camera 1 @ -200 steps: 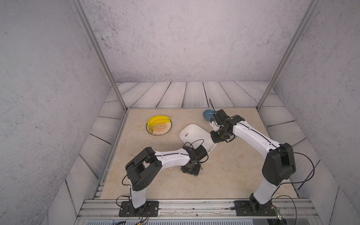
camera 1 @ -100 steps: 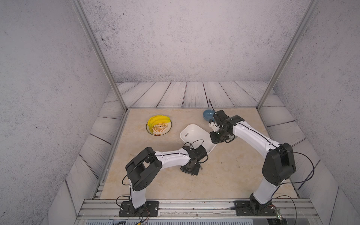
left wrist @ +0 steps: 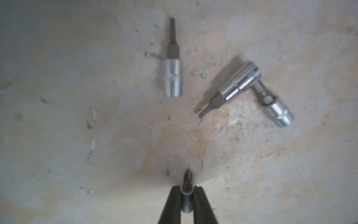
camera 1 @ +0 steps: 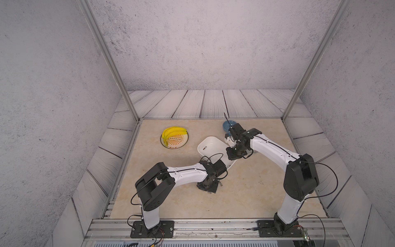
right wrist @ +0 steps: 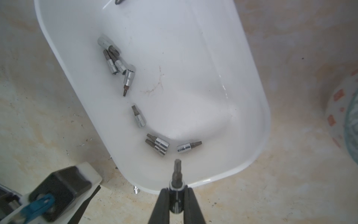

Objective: Put the bit on the desktop into the storage box
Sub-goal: Pick up the screwdriver bit from the center of the board, then place the screwdriver bit in the storage box.

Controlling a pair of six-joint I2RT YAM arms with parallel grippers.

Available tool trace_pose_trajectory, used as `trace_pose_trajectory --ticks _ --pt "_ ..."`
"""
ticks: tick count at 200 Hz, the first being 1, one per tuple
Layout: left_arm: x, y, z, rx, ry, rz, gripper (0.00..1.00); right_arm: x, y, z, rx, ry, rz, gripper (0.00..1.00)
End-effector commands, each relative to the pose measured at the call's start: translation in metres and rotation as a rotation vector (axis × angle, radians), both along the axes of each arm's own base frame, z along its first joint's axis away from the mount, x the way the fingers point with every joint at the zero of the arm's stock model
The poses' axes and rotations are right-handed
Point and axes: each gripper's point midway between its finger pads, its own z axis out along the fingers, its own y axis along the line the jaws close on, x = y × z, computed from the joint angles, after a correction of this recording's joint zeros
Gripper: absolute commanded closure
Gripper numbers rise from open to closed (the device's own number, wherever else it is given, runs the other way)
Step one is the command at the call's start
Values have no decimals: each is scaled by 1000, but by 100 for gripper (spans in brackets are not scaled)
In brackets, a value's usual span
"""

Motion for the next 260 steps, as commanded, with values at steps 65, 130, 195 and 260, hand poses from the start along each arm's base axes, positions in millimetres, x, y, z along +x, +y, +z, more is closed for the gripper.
trace_pose_trajectory --ticks 65,130,195,260 --pt "2 20 50 -26 -72 18 100 -5 9 -60 -39 132 6 100" --pt "11 27 74 -51 -110 31 100 -5 11 -87 -114 177 8 100" --pt "32 34 101 -77 -155 45 100 -3 12 -97 -154 192 9 100" --pt "48 39 113 -83 -172 50 100 3 13 -90 -162 178 2 73"
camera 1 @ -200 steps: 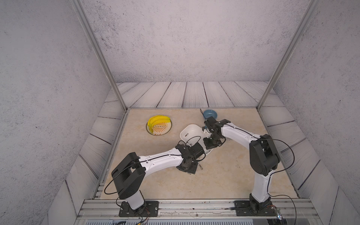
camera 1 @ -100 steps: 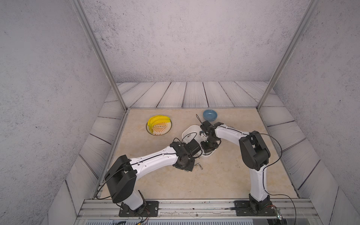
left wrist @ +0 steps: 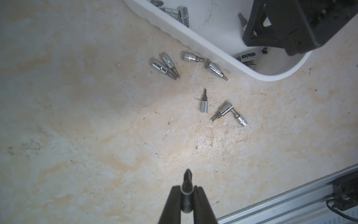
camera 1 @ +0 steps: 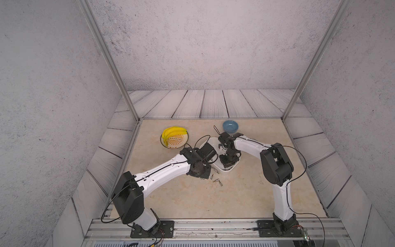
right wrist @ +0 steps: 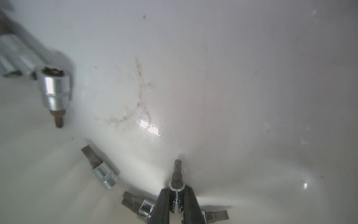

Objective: Put the bit on the desktop into the storage box
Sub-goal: Place the screwdriver bit in the storage box.

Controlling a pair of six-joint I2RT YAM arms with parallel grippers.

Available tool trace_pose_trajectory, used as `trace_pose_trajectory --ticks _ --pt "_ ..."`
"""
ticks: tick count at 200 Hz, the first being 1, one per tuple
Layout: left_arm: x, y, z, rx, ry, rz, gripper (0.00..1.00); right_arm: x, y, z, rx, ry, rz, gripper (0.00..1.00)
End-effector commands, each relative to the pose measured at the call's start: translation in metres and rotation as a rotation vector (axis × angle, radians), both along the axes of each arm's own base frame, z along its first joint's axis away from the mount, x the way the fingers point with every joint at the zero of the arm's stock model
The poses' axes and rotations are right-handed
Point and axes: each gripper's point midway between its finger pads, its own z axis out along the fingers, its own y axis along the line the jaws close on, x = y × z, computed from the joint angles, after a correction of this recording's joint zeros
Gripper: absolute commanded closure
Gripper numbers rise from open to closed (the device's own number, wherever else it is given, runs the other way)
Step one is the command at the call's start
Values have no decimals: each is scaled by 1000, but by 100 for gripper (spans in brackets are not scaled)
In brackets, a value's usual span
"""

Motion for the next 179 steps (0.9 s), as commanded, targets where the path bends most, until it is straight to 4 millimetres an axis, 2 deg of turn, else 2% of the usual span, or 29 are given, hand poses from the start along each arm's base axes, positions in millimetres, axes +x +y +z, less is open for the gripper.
trace_pose_trajectory --ticks 1,31,49,84,110,134,179 --pt "4 6 10 11 -16 -15 100 4 -2 -1 -30 -12 -4 73" --pt "10 5 10 12 -17 -18 100 10 1 14 -17 -37 -7 66" --pt "15 4 12 11 -21 -21 100 17 4 30 -4 -75 -16 65" --pt "26 1 17 12 -27 -35 100 32 8 92 66 -226 -49 62" --pt "37 -6 18 10 -21 -55 100 34 -12 131 31 -291 -72 60" --pt "52 -23 15 2 -11 -86 100 19 -39 144 5 -318 -100 60" --pt "85 -65 -9 -21 21 -141 100 -41 -89 145 -31 -337 -170 60"
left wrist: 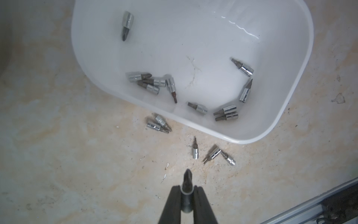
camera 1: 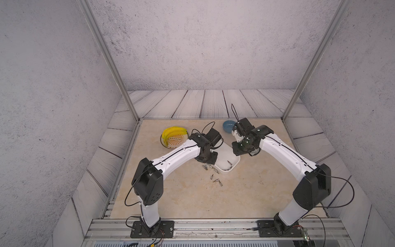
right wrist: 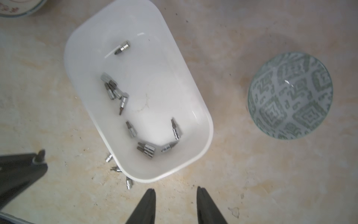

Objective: Put the bit on the desktop into the storage box
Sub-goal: Place the screwdriver bit in the storage box.

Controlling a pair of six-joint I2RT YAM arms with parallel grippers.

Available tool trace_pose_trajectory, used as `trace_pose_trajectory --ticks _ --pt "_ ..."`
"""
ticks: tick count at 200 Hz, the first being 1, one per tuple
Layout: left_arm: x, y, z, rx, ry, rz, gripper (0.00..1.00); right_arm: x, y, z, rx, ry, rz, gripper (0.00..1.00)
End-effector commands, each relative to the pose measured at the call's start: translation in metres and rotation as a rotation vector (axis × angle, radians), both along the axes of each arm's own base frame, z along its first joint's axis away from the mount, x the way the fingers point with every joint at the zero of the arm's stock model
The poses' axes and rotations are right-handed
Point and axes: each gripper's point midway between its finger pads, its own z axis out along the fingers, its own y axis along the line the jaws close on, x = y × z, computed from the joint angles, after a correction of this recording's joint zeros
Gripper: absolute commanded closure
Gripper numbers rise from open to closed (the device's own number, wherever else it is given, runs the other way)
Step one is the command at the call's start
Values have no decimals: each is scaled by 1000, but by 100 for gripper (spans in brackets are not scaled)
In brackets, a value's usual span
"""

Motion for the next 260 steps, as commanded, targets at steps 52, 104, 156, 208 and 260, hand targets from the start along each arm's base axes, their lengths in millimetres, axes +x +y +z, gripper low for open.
trace_pose_trajectory --ticks 52,104,156,208,260 --pt "43 -52 -45 -25 59 -69 100 -84 -65 2 -31 -7 -128 59" --pt "60 -66 -78 -15 113 -66 100 -104 -71 2 8 -8 -142 59" --pt "59 -68 -102 -8 155 -65 100 -114 -65 -19 24 71 -128 59" --pt "57 -67 -111 -4 178 -64 99 -118 -56 -34 64 109 -112 59" --pt "59 -70 -102 -28 162 -66 60 -121 -25 -63 157 138 -52 60"
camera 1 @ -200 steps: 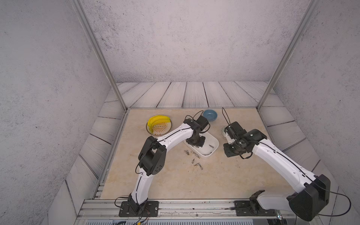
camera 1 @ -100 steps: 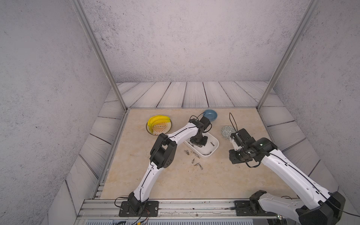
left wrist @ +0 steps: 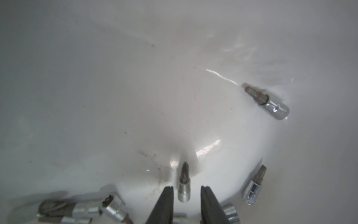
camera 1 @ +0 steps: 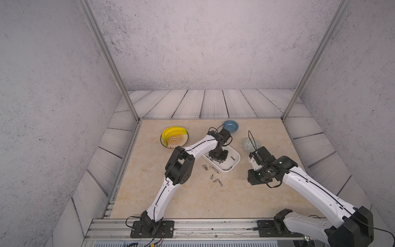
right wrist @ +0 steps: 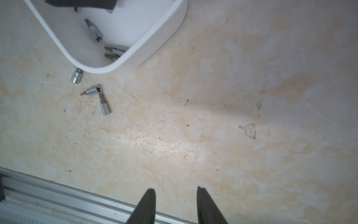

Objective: Put the bit on the desktop into the storage box
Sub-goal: Place the screwdriver bit in the storage box.

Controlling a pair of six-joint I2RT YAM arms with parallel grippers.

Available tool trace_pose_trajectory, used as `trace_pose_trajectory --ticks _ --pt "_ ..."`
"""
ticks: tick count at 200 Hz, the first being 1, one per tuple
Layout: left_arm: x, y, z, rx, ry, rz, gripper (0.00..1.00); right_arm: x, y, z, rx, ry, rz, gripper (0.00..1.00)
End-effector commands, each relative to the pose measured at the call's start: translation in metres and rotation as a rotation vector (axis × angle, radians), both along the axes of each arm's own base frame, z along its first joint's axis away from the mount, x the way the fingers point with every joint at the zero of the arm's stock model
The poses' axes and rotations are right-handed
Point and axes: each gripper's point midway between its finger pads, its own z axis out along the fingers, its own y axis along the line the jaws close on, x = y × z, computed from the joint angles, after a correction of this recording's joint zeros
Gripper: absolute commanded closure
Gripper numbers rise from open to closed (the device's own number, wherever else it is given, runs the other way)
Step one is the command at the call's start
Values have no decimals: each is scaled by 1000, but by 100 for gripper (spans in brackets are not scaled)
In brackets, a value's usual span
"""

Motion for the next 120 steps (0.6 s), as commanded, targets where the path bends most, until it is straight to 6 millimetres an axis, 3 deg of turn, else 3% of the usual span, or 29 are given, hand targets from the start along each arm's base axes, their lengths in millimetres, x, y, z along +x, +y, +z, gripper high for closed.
trace_pose_trajectory --ticks 1,26,59,81,97,120 --pt "2 1 -1 -3 8 5 59 2 23 -7 71 2 25 60" --pt "5 -3 26 -42 -34 3 55 3 42 -20 70 17 69 60" --pt "12 9 91 -97 -134 27 51 7 72 -33 100 31 124 58" --pt "15 40 135 -102 -223 77 47 13 86 -37 124 39 147 45" --pt "11 69 158 -118 -273 125 45 16 95 -39 126 48 170 42" --pt "-3 107 165 -126 -310 183 43 22 108 -46 115 62 205 40"
